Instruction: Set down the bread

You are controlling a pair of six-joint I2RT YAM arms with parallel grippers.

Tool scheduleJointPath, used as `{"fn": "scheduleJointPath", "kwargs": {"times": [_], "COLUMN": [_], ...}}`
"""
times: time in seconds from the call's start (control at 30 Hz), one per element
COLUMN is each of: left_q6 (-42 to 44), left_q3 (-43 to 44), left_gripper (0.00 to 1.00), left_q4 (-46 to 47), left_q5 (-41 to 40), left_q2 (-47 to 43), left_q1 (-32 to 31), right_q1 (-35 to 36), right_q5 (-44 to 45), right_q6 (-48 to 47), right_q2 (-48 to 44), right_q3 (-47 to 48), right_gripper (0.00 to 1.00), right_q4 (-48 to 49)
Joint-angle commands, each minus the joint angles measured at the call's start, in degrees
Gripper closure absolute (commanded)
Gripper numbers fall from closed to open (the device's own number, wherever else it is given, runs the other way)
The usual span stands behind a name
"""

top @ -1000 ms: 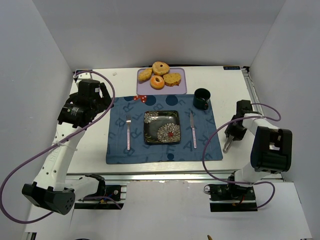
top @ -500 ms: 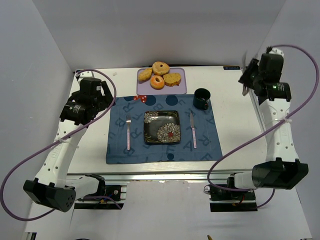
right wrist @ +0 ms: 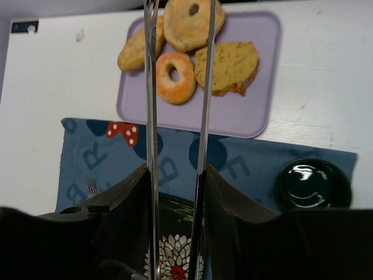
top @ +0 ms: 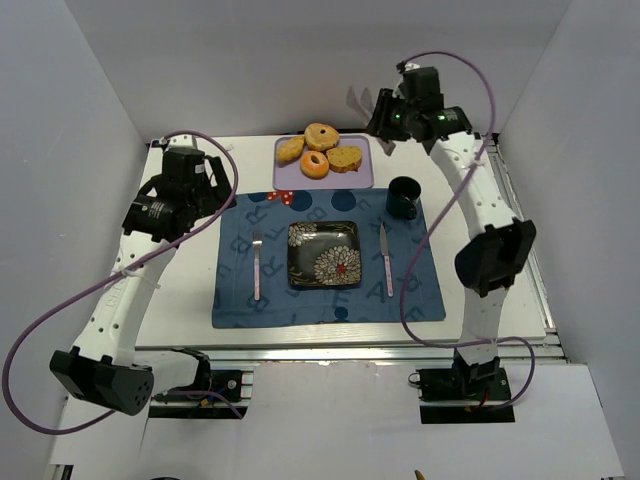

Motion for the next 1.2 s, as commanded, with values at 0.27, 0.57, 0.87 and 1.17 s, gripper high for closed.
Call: {"fn": "scheduleJointPath", "kwargs": {"times": [0.27, 0.57, 0.87, 1.17], "left_q6": [3.1, 4.3, 4.7, 4.5], "left_q3": [2.9, 3.4, 4.2, 4.2], "left_gripper": [0.02, 0.02, 0.02, 0.02], "left_q4": [-2.1, -3.0, -4.5, -4.3], "left_q5": [-1.3, -2.6, -3.9, -4.3], "left_q2": [-0.9, 0.6, 2.2, 2.2], "left_q1": [0.0, 0.0, 0.0, 0.0], "right_q1": [0.8, 0.8, -0.9, -3.1], "right_q5": [-1.7, 1.2, 2.1, -3.3], "right_q6": [3.2, 1.6, -0.5, -1.2], "right_q2": [8.4, 12.2, 14.1, 15.6], "right_q3": [1.0, -2.0, -5.1, -8.1], "right_gripper": [0.52, 0.52, 0.52, 0.52], "right_q4": [6.0, 6.1, 7.4, 8.1]}}
